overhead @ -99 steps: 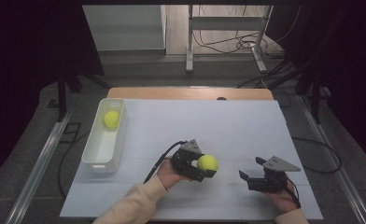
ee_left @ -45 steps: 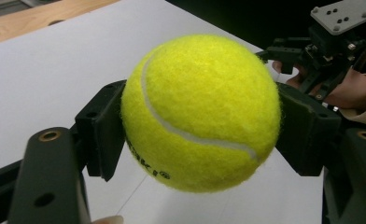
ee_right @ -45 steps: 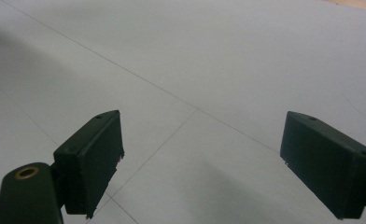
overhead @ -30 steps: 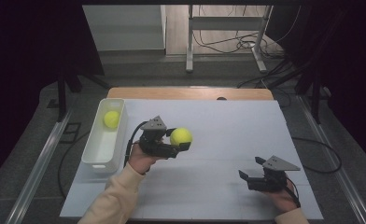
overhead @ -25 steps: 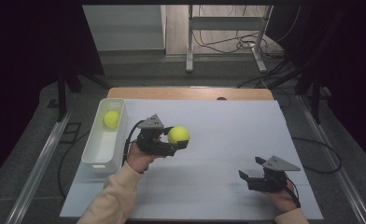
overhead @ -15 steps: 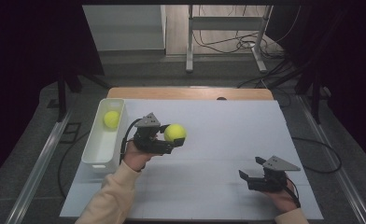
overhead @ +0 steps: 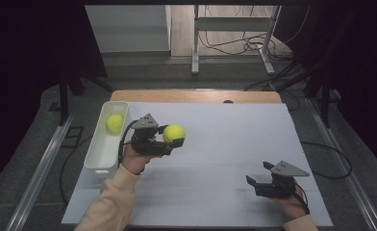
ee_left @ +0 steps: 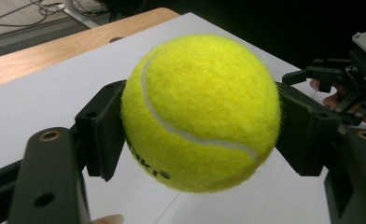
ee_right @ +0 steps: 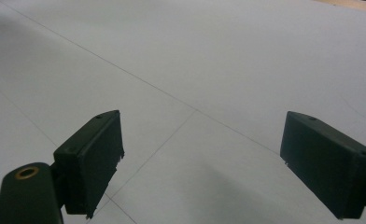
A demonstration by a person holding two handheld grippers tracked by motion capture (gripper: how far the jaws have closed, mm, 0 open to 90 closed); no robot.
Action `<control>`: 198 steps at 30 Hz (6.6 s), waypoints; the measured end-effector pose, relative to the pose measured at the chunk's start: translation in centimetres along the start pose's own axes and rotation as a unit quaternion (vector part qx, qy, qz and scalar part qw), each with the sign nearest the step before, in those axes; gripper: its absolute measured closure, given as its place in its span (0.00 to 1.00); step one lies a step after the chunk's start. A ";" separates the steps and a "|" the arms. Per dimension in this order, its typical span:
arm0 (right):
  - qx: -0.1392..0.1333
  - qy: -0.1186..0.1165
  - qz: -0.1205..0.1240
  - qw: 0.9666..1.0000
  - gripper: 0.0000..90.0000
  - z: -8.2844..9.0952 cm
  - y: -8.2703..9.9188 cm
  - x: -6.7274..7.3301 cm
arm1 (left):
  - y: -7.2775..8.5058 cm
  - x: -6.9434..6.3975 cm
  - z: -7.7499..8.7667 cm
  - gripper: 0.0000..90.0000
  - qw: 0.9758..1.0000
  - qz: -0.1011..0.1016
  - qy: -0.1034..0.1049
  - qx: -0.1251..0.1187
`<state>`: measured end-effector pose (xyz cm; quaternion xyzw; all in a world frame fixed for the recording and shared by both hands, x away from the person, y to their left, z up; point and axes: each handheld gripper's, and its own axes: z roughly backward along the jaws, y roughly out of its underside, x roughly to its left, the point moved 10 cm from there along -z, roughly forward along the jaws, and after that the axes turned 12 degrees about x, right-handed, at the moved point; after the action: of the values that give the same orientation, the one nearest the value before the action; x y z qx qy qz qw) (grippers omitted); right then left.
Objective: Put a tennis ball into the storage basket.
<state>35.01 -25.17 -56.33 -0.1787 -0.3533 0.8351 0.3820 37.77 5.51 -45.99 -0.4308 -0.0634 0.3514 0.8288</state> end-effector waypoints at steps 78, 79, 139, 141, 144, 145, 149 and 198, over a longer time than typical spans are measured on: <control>0.002 0.002 0.002 1.000 0.16 0.0 0.0 0.1 | 1.4 7.8 7.0 0.30 0.990 0.093 -0.084 -0.058; 0.002 0.002 0.002 1.000 0.16 0.0 0.0 0.1 | 1.5 7.9 7.0 0.30 0.990 0.095 -0.085 -0.059; 0.003 0.006 0.002 1.000 0.16 -0.1 0.0 0.0 | 6.3 15.1 10.6 0.30 0.968 0.177 -0.176 -0.040; 0.004 0.008 0.002 1.000 0.16 -0.1 0.0 -0.1 | 6.5 15.4 10.8 0.30 0.966 0.181 -0.179 -0.040; 0.004 0.007 0.003 1.000 0.16 -0.1 0.0 0.0 | 6.7 15.7 11.0 0.30 0.965 0.185 -0.183 -0.041; 0.004 0.007 0.003 1.000 0.16 -0.1 0.0 0.0 | 6.8 15.8 11.1 0.30 0.964 0.186 -0.184 -0.041; 0.003 0.008 0.003 1.000 0.16 -0.1 0.0 -0.1 | 7.2 16.4 11.4 0.30 0.961 0.193 -0.193 -0.040; 0.004 0.007 0.005 1.000 0.16 -0.1 0.0 0.0 | 9.7 18.3 9.3 0.30 0.953 0.196 -0.226 0.053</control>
<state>35.06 -25.14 -56.41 -0.1845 -0.3468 0.8369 0.3812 42.48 27.09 -51.16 -0.3001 -0.1445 0.5977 0.7293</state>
